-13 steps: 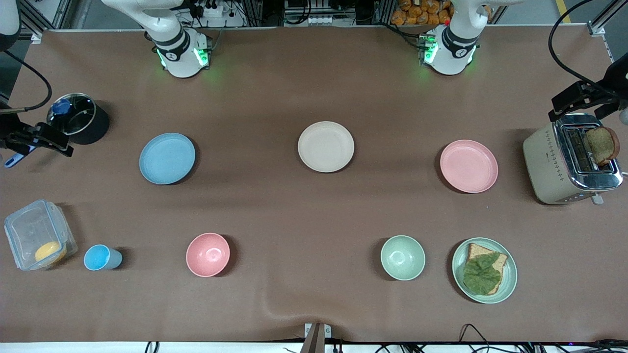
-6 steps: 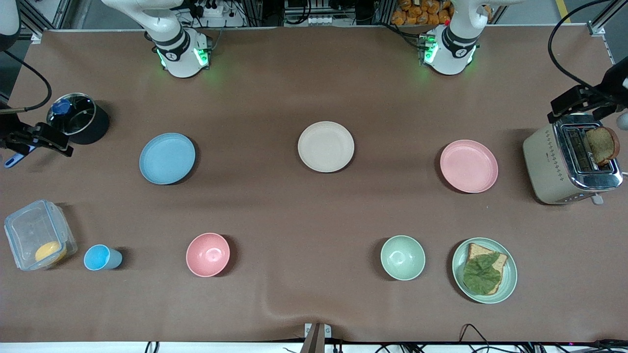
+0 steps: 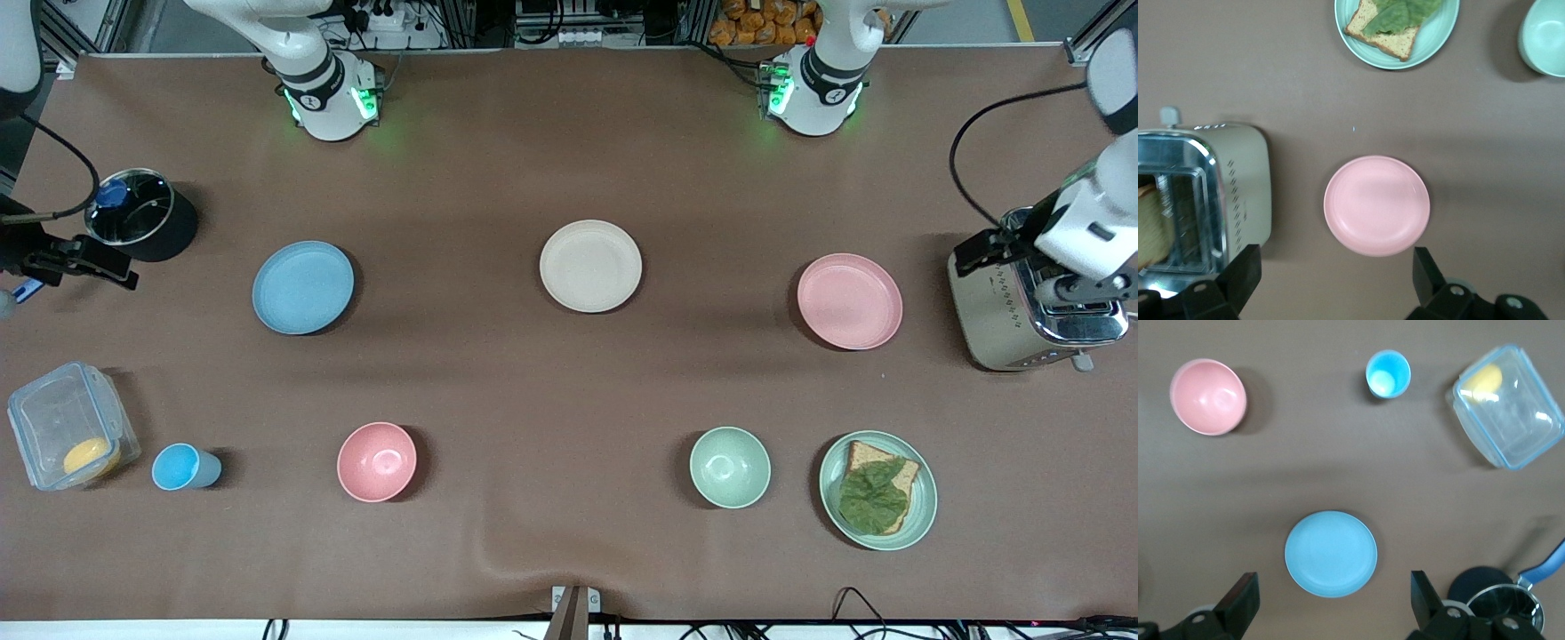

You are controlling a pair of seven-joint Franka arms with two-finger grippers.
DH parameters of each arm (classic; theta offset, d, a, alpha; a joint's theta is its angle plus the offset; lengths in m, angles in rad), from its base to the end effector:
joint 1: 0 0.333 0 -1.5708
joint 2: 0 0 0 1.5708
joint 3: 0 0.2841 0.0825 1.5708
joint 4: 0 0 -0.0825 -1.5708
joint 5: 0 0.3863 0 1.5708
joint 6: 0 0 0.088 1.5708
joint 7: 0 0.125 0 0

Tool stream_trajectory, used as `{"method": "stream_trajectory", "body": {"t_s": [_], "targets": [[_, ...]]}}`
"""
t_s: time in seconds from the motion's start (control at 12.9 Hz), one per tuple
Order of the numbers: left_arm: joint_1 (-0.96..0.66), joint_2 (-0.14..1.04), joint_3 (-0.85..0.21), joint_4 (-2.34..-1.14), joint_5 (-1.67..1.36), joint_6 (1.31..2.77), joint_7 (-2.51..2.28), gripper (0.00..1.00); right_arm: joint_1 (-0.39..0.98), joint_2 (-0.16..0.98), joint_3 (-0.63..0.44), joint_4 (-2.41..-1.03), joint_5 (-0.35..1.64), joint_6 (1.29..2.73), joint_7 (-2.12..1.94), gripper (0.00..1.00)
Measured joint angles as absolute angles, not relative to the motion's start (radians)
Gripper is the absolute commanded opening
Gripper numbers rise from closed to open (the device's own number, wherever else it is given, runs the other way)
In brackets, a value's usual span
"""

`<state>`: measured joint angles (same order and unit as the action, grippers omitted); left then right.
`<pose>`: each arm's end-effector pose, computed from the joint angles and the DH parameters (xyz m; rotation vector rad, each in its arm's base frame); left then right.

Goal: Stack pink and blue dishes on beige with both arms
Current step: 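Reach the left gripper to the pink plate while the right gripper reaches the blue plate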

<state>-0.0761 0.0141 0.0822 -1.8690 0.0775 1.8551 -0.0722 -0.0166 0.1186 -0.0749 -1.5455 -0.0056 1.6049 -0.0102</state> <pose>0.5640 0.0107 0.4486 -3.0640 -0.0851 0.0390 0.5859 -0.0525 0.5217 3.1262 -0.1262 -0.0932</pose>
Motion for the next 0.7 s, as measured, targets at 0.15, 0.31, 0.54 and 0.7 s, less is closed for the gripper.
{"method": "stream_trajectory", "body": {"t_s": [0.15,0.31,0.54,0.7], "targets": [[-0.057,0.020,0.083,-1.995,0.078,1.994,-0.070,1.00,-0.039,0.154,-0.076,-1.565,-0.002,1.592,-0.020,1.00],[-0.048,0.038,0.083,-2.077,0.077,2.071,-0.070,1.00,-0.057,0.186,-0.076,-1.603,0.017,1.605,-0.058,1.00],[-0.041,0.106,0.083,-2.201,0.070,2.270,-0.070,1.00,-0.085,0.204,-0.076,-1.706,0.032,1.698,-0.135,1.00],[-0.022,0.175,0.083,-2.265,0.069,2.380,-0.070,1.00,-0.109,0.204,-0.077,-1.784,0.050,1.785,-0.202,1.00]]}}
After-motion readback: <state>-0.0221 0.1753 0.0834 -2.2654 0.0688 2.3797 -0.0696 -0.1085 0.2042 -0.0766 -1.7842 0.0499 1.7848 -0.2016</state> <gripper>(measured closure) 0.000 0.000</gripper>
